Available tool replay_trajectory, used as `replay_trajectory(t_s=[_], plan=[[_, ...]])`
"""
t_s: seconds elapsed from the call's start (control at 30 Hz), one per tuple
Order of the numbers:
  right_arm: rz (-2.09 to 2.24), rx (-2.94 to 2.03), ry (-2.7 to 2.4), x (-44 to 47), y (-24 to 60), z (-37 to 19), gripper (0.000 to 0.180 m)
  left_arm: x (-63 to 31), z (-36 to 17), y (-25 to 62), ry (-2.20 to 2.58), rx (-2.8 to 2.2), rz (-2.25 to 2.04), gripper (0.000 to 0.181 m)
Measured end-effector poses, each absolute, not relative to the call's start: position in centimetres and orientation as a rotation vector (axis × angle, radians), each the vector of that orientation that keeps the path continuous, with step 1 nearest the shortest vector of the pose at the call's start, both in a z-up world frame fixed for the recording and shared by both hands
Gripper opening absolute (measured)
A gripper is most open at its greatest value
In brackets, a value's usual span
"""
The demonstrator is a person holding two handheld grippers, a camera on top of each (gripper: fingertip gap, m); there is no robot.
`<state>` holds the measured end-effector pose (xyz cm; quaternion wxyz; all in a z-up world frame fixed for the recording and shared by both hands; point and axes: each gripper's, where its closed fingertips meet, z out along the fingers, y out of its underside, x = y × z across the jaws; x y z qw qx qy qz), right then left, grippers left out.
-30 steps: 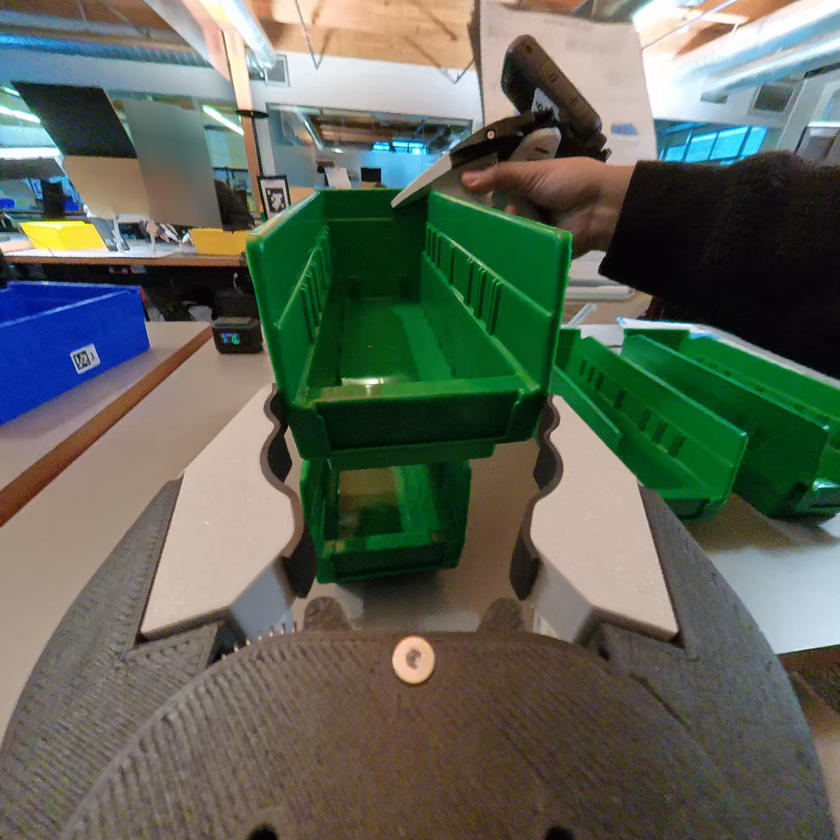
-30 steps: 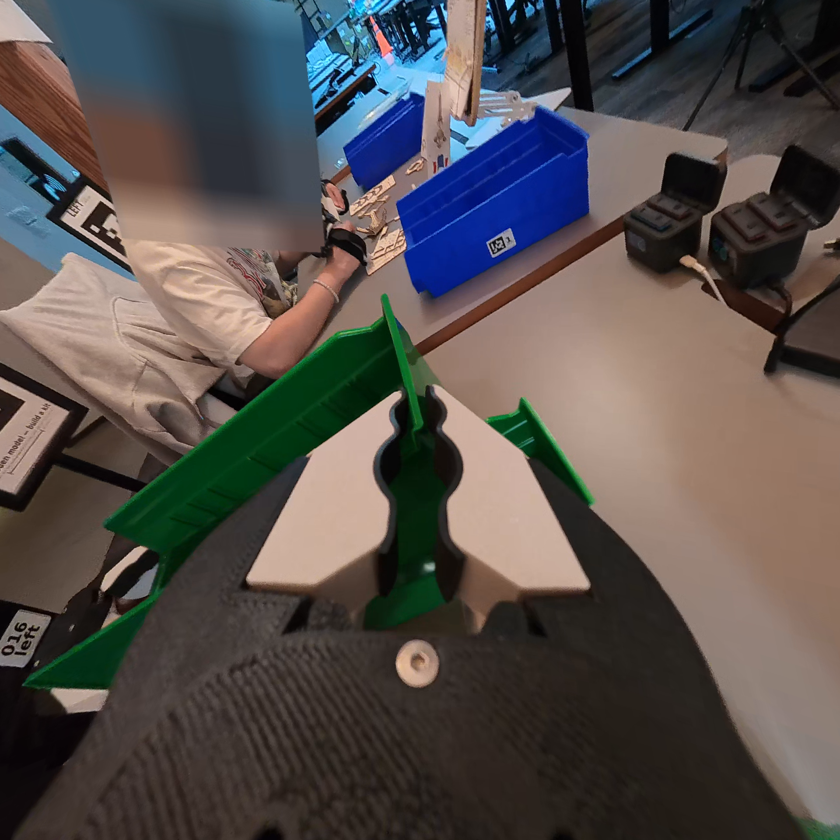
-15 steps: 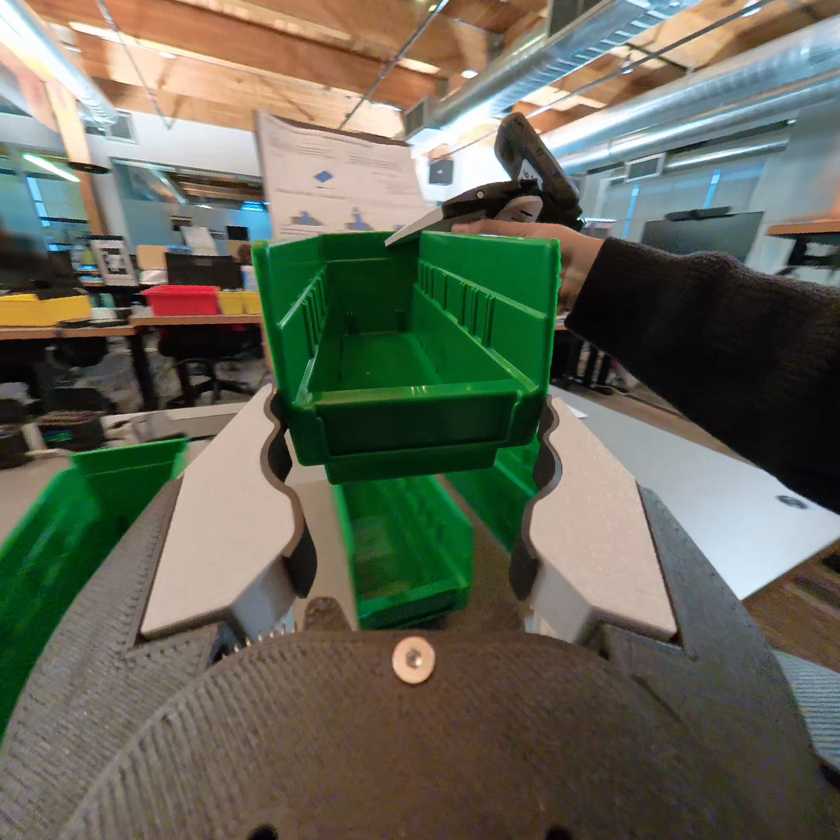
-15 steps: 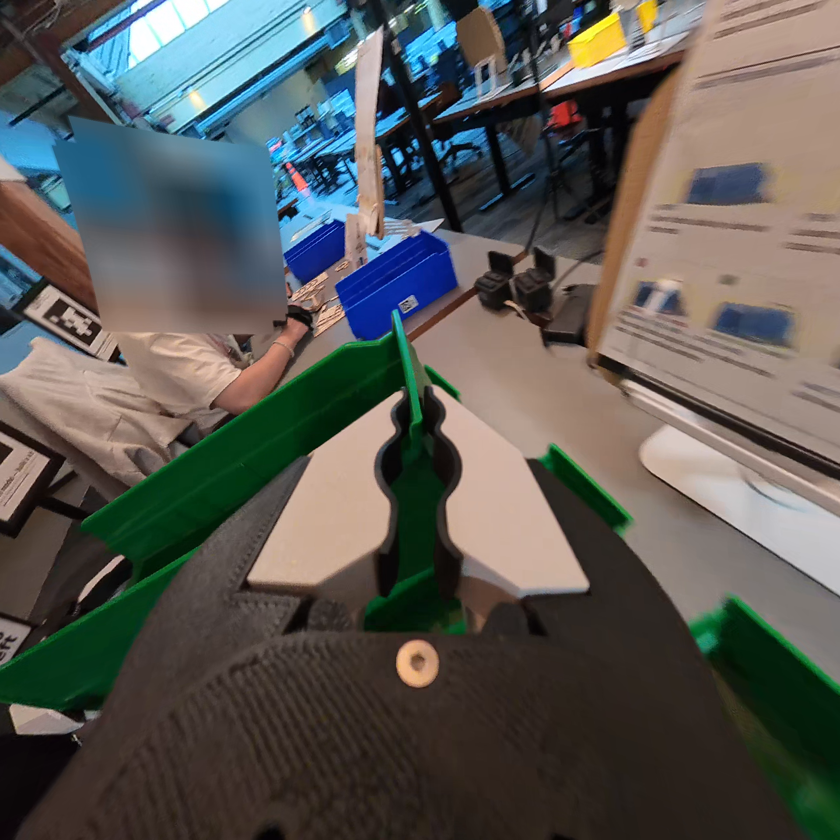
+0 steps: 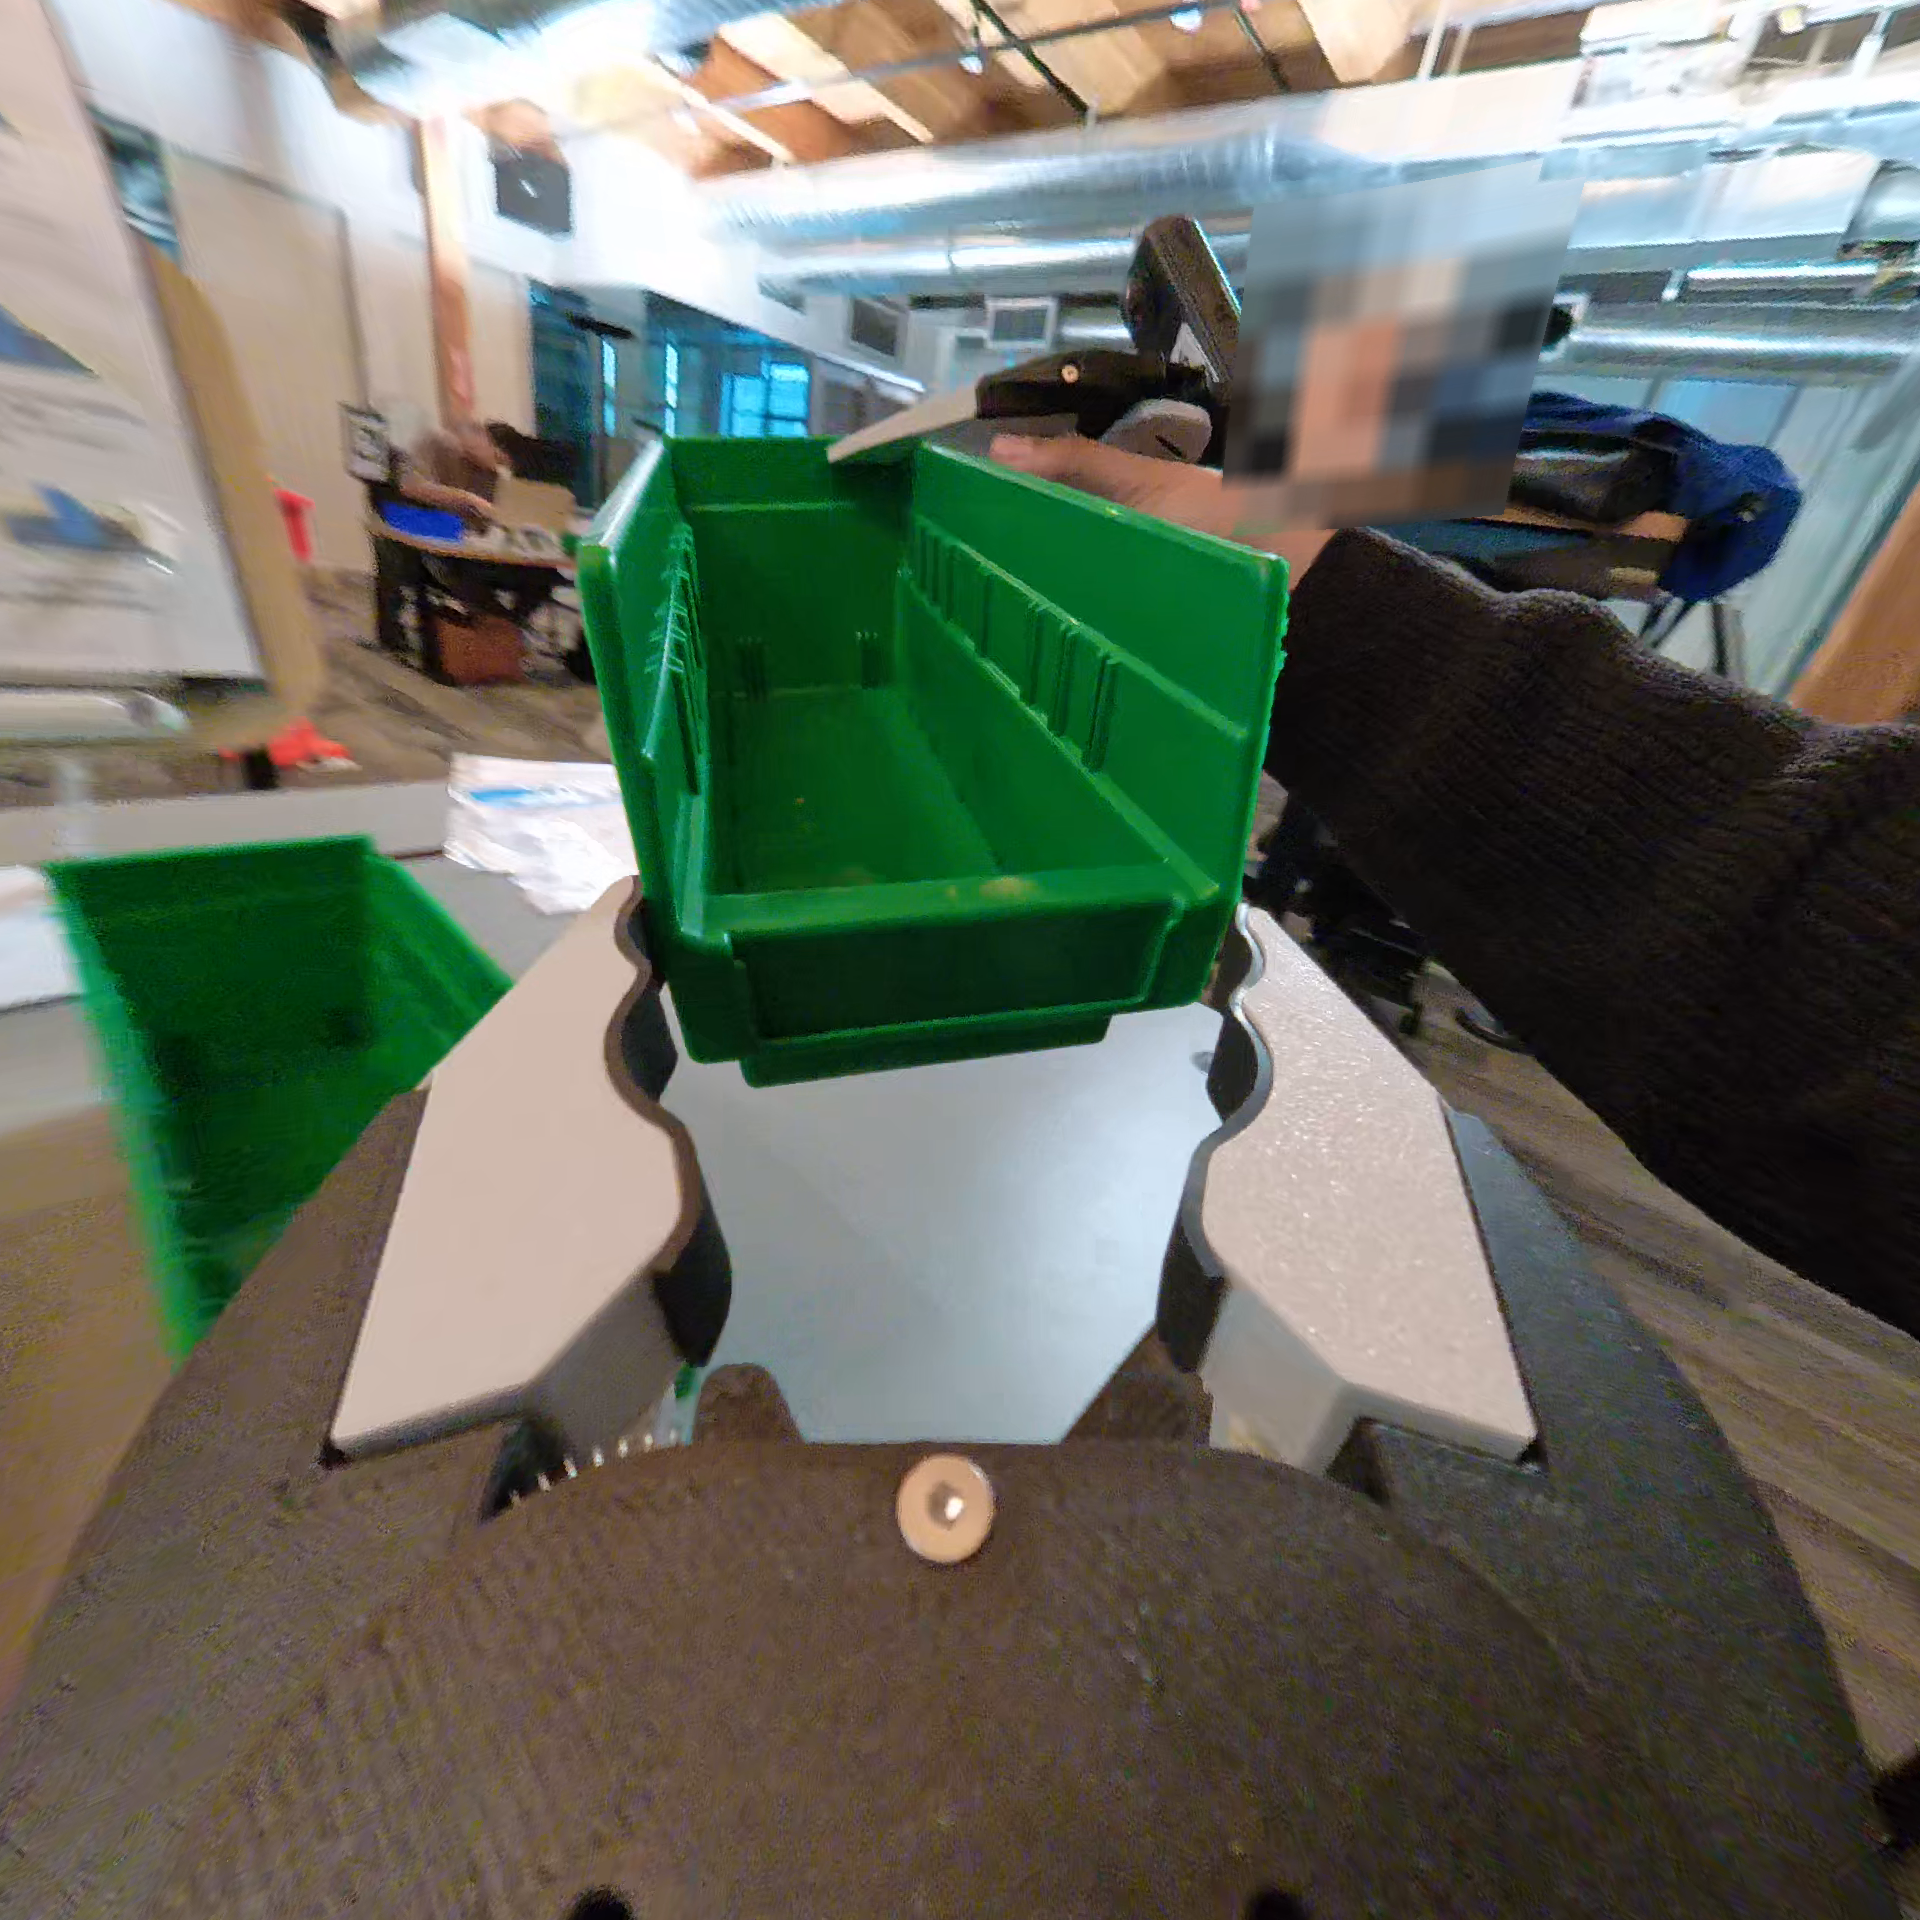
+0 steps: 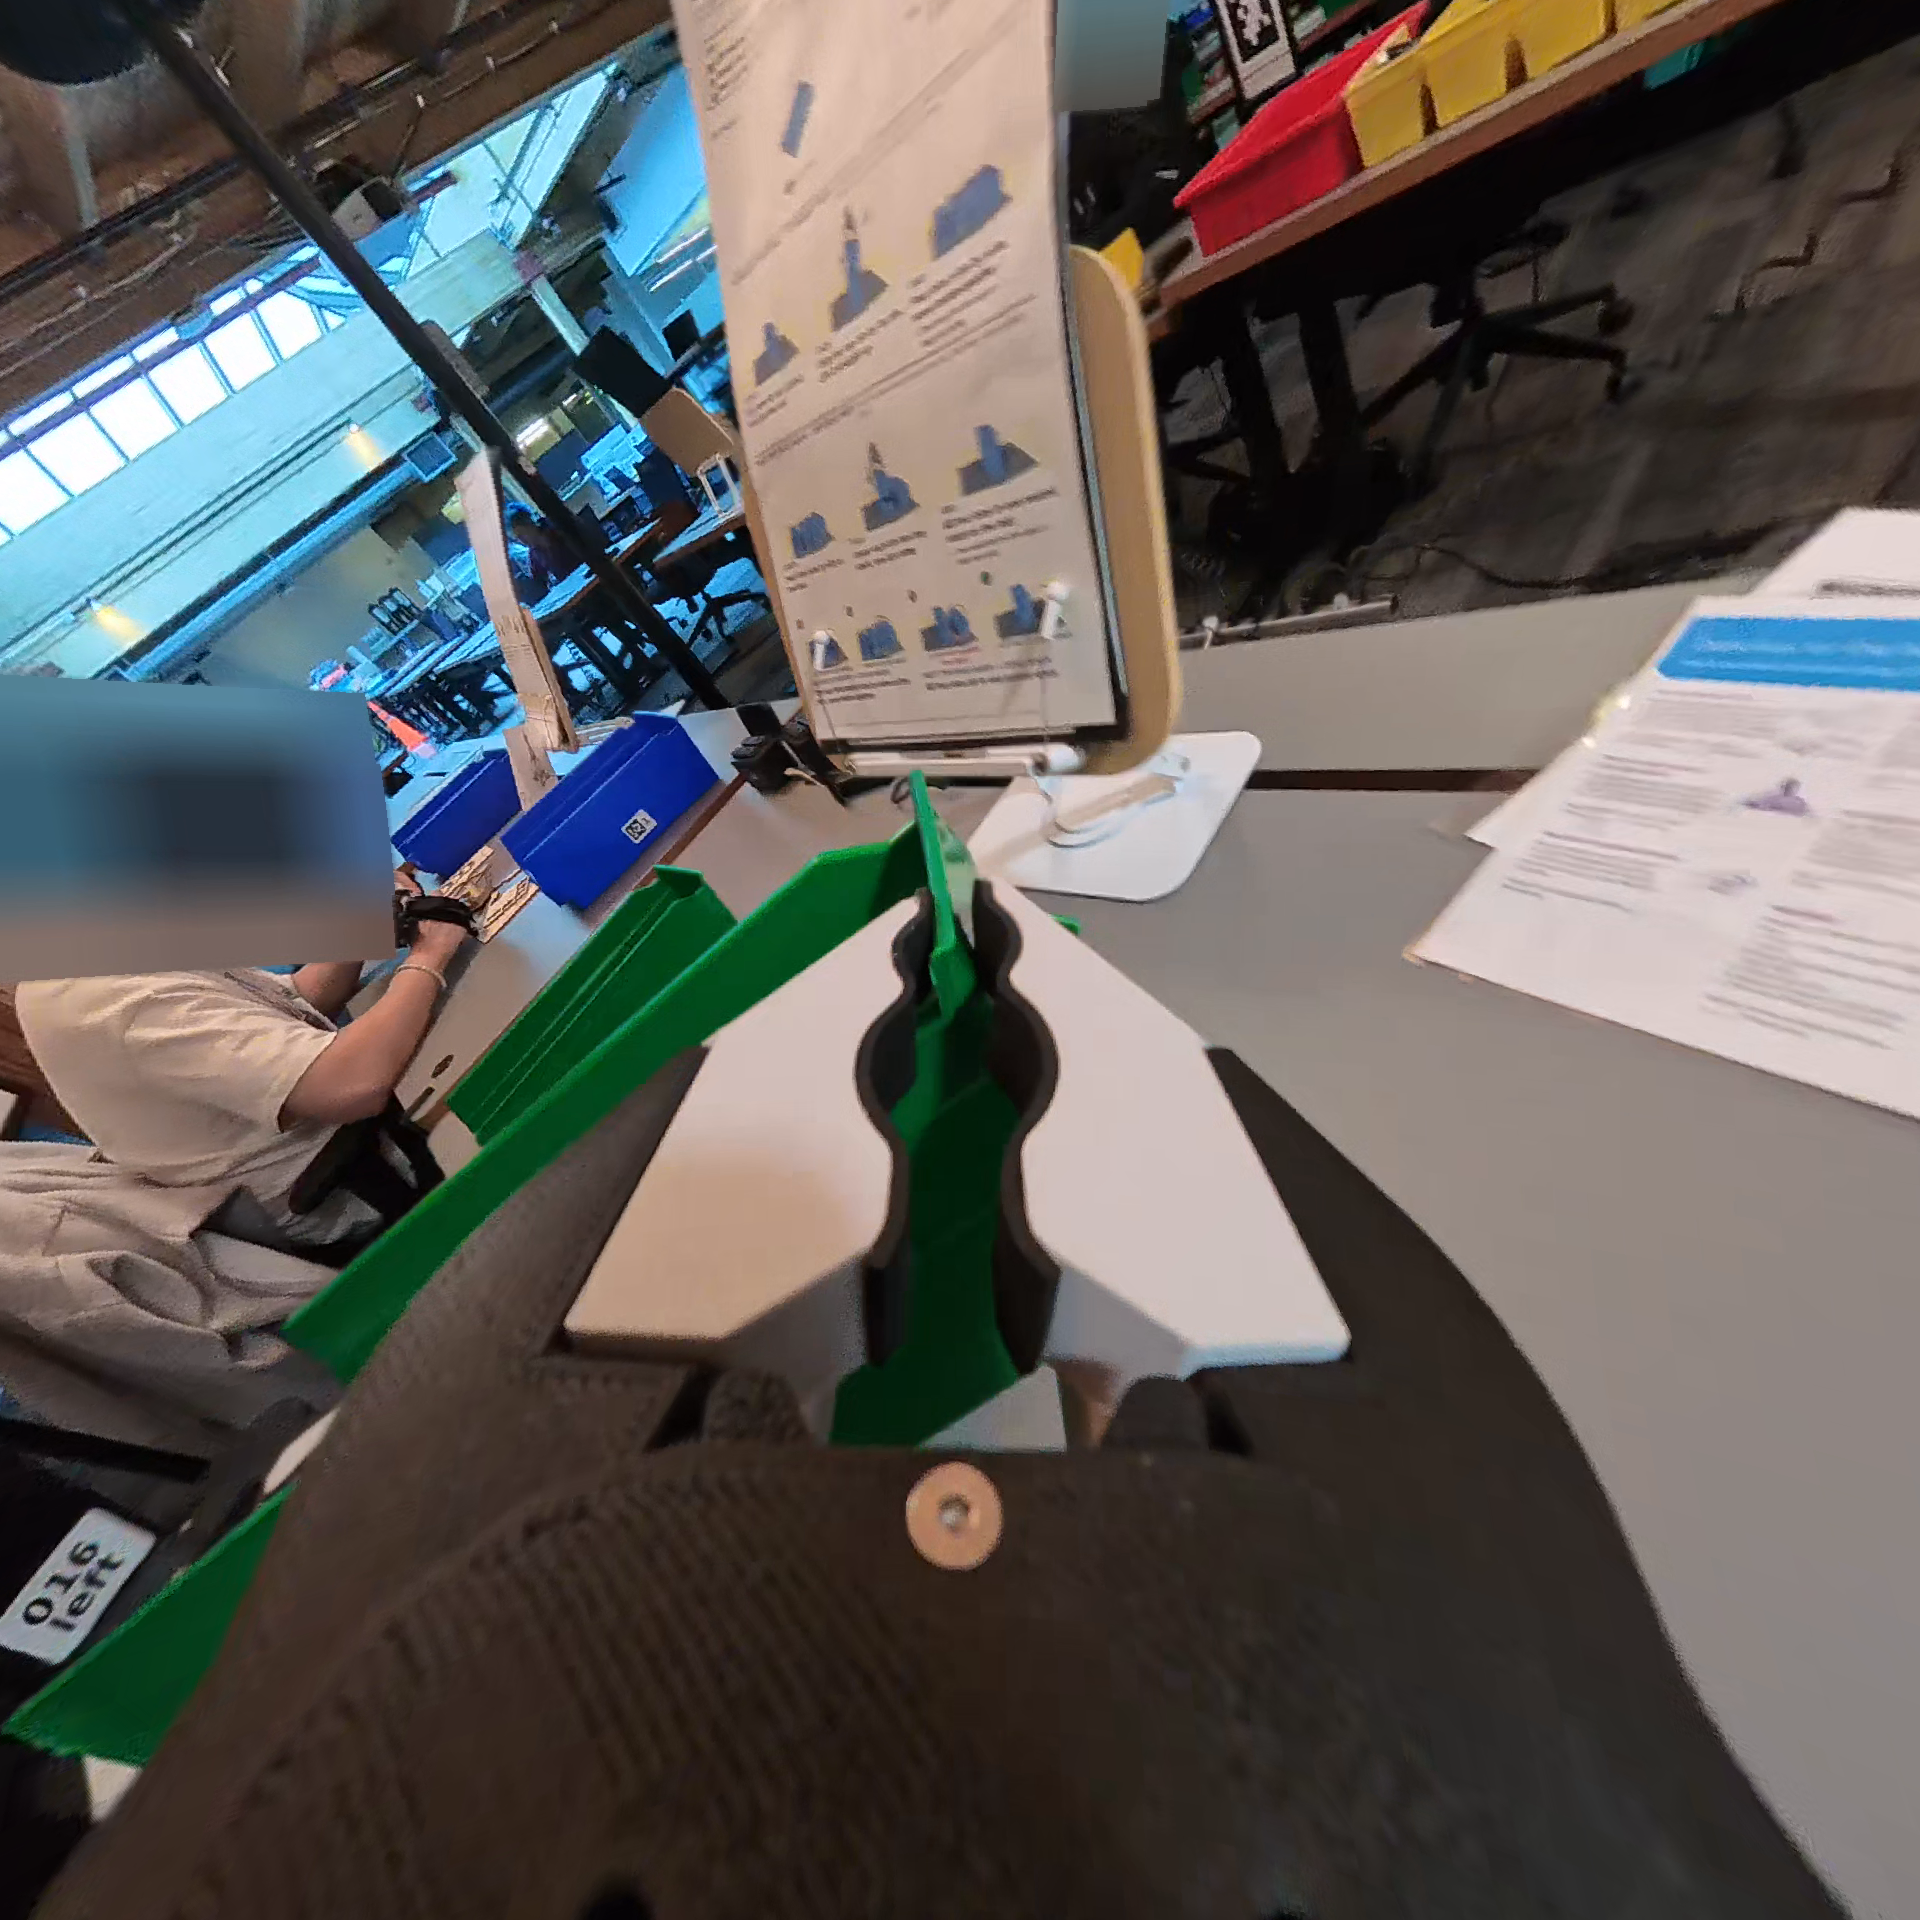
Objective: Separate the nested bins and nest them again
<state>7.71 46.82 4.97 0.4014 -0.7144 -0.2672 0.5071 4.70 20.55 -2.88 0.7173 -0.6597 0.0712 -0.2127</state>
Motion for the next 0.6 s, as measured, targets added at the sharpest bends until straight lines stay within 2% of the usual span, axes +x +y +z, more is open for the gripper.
replay_trajectory(t_s=[0.3, 0.4, 0.6], plan=[[1.441, -1.819, -0.492, 13.5, 50.5, -4.0, 0.006, 12.2, -12.5, 23.6, 0.242, -1.693, -0.624, 0.096], [1.509, -1.884, -0.53, 12.1, 51.3, -7.9, 0.007, 13.1, -14.5, 24.1, 0.272, -1.745, -0.621, 0.09], [1.676, -1.87, -0.585, 7.7, 53.2, -12.2, 0.005, 13.5, -16.7, 24.8, 0.326, -1.821, -0.579, 0.097]])
